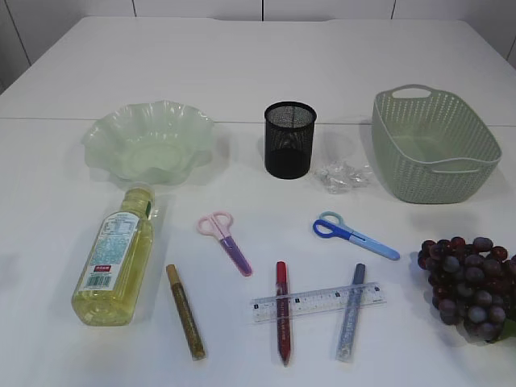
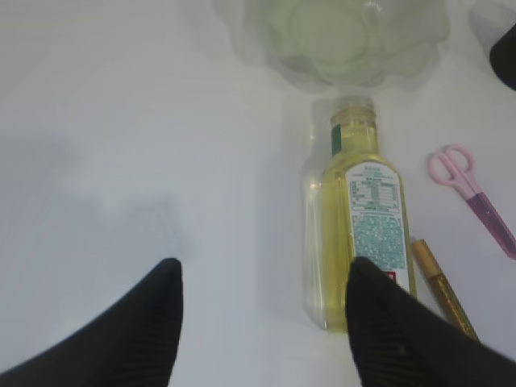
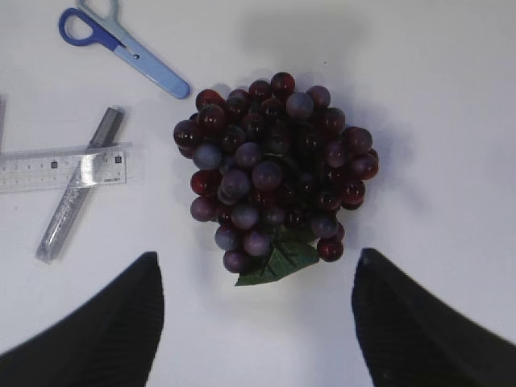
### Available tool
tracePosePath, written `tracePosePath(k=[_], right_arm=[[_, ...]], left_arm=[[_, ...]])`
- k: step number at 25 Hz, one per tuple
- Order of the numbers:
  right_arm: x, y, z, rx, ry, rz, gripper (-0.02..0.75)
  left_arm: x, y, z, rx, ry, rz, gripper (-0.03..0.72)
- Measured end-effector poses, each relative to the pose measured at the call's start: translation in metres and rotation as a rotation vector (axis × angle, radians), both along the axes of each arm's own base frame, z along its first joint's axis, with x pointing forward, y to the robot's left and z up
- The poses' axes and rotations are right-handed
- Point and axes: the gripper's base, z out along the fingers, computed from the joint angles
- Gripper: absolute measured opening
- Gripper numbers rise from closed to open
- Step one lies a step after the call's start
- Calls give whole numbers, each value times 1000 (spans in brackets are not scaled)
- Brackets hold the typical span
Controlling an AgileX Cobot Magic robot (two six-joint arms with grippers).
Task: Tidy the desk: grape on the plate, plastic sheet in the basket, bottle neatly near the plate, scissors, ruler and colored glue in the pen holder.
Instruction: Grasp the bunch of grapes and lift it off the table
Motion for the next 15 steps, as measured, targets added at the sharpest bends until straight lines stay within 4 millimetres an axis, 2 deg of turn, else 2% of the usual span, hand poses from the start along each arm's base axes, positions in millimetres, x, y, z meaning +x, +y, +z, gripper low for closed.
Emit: tracePosePath(k=[5,10,15], right_arm=[[43,1,-17,-11,114,29,566],[67,3,-49,-14,232,91,582],[84,7,-80,15,294,141,605]], left_arm=[[24,-7,-6,-39,169,-39,468],[41,-15,-3,-61,311,-137,468],[48,-18,9,-95,305,-159,468]])
